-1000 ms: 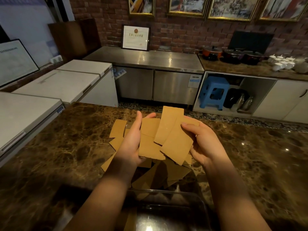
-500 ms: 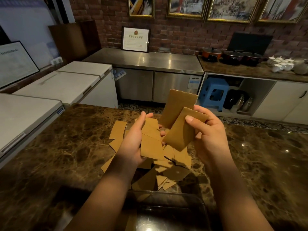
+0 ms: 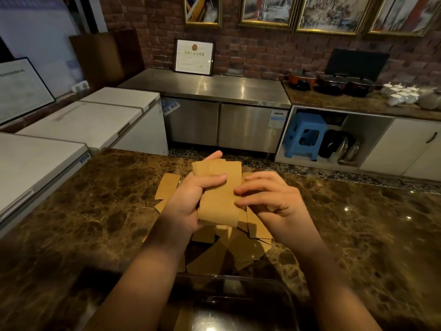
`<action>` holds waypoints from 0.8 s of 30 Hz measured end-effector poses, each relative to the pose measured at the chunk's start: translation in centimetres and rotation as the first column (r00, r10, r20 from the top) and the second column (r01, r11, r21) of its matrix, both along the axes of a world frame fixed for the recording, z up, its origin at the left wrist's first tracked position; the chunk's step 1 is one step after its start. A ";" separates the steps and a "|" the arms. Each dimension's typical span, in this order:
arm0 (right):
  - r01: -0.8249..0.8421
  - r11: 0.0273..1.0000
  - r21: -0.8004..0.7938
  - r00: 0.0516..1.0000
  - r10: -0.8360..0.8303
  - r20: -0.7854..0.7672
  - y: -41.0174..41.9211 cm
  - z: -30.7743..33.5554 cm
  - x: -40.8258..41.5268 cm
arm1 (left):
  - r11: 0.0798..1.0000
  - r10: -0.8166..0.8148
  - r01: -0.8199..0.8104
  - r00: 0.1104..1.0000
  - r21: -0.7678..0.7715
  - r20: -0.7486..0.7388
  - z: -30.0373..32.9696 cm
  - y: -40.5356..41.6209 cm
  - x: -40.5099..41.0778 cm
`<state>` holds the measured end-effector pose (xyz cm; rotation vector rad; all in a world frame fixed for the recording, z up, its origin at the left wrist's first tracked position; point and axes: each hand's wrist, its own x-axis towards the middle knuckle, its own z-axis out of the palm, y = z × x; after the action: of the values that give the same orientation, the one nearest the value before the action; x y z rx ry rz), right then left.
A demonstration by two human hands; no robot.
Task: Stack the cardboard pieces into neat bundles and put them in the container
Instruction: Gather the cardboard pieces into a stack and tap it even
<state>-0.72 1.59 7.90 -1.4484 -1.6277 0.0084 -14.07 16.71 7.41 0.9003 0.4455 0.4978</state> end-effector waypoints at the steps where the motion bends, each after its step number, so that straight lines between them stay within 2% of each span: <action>1: 0.006 1.000 0.018 0.998 -0.005 -0.063 -0.1 0.1 0.0 | 0.998 -0.014 0.017 0.999 -0.062 0.041 0.0 0.1 0.0; 3: 0.091 0.996 0.025 0.957 -0.081 -0.278 -0.2 0.5 -0.1 | 0.979 -0.019 0.053 0.986 -0.199 0.168 -0.1 0.2 -0.2; 5: 0.216 0.976 0.007 0.833 -0.181 -0.522 -0.1 0.5 0.3 | 0.964 0.013 0.051 0.972 -0.262 0.235 -0.4 0.4 -0.3; 7: 0.277 0.961 0.002 0.665 -0.191 -0.722 0.0 0.1 0.9 | 0.969 0.052 0.008 0.970 -0.246 0.237 -0.9 0.6 -0.2; 9: 0.287 0.957 -0.031 0.551 -0.191 -0.812 0.2 0.0 1.3 | 0.977 0.065 -0.024 0.980 -0.211 0.186 -1.1 0.5 -0.3; 13: 0.306 0.946 -0.110 0.560 -0.272 -0.783 0.8 -0.3 1.4 | 0.989 0.024 -0.015 0.998 -0.148 0.061 -1.5 0.0 0.1; 16: 0.341 0.933 -0.111 0.489 -0.277 -0.827 0.9 -0.3 1.5 | 0.985 -0.001 -0.001 1.000 -0.174 -0.012 -1.6 -0.2 0.4; 17: 0.371 0.925 -0.088 0.493 -0.276 -0.825 0.9 -0.2 1.4 | 0.984 -0.001 -0.006 0.999 -0.181 -0.040 -1.8 -0.2 0.5; 20: 0.414 0.910 0.022 0.600 -0.255 -0.759 0.4 0.1 0.5 | 0.986 -0.001 -0.018 0.994 -0.169 -0.108 -2.1 -0.1 0.6; 24: 0.248 0.952 0.180 0.733 -0.063 -0.678 -0.2 0.0 -1.2 | 0.991 0.039 -0.058 0.986 -0.118 -0.160 -2.2 -0.1 0.9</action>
<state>-1.94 1.35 7.89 -1.1791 -0.8695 0.1923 -13.15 16.58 5.20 0.8152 0.6365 0.4402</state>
